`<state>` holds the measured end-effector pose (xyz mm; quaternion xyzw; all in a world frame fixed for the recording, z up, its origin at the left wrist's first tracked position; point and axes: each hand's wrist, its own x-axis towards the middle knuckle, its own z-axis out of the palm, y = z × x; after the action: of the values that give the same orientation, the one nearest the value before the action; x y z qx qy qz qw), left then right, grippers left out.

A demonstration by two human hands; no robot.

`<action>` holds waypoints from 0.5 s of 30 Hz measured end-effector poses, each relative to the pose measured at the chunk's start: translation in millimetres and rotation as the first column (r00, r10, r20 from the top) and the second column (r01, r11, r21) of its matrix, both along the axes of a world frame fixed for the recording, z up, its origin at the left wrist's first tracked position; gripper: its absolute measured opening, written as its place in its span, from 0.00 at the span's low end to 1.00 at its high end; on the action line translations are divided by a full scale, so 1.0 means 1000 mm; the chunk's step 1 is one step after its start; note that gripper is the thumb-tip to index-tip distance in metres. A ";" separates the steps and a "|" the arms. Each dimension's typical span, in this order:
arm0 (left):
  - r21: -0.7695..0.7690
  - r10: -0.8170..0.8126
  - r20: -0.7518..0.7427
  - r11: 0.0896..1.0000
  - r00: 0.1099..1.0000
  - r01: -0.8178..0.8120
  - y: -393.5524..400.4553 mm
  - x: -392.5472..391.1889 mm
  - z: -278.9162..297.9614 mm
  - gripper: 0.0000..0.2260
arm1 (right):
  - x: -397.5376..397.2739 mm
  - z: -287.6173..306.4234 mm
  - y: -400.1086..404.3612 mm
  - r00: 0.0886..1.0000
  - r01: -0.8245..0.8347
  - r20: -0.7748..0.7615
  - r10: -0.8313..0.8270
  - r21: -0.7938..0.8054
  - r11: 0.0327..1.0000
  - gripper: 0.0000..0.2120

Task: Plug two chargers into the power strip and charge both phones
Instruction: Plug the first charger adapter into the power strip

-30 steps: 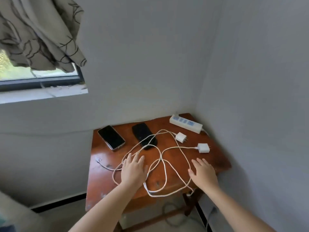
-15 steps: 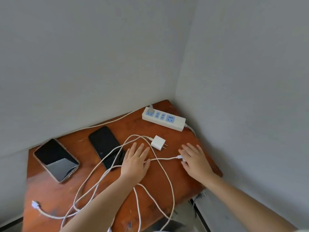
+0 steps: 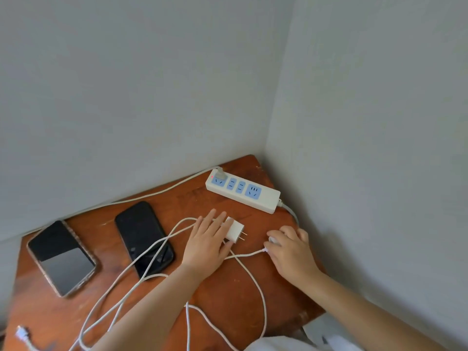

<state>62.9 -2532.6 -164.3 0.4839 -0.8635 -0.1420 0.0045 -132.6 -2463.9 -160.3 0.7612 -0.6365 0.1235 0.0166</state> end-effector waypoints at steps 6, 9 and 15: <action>0.098 -0.096 0.190 0.992 0.977 0.079 -0.028 -0.021 0.007 0.25 | -0.004 -0.002 -0.008 0.999 -0.046 -0.023 0.047 0.029 0.998 0.12; 0.030 0.081 0.181 0.996 0.980 -0.087 -0.033 -0.011 0.005 0.24 | -0.007 0.003 -0.006 0.997 -0.049 -0.050 0.057 0.139 0.989 0.17; 0.034 0.271 0.127 0.960 0.954 -0.278 -0.037 0.013 0.003 0.26 | -0.016 0.010 -0.018 0.962 -0.175 -0.126 0.241 0.394 0.902 0.17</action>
<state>76.3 -2569.1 -161.1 0.6069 -0.7826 -0.1327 -0.0407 -148.4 -2481.4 -150.0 0.8214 -0.5593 -0.0668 -0.0895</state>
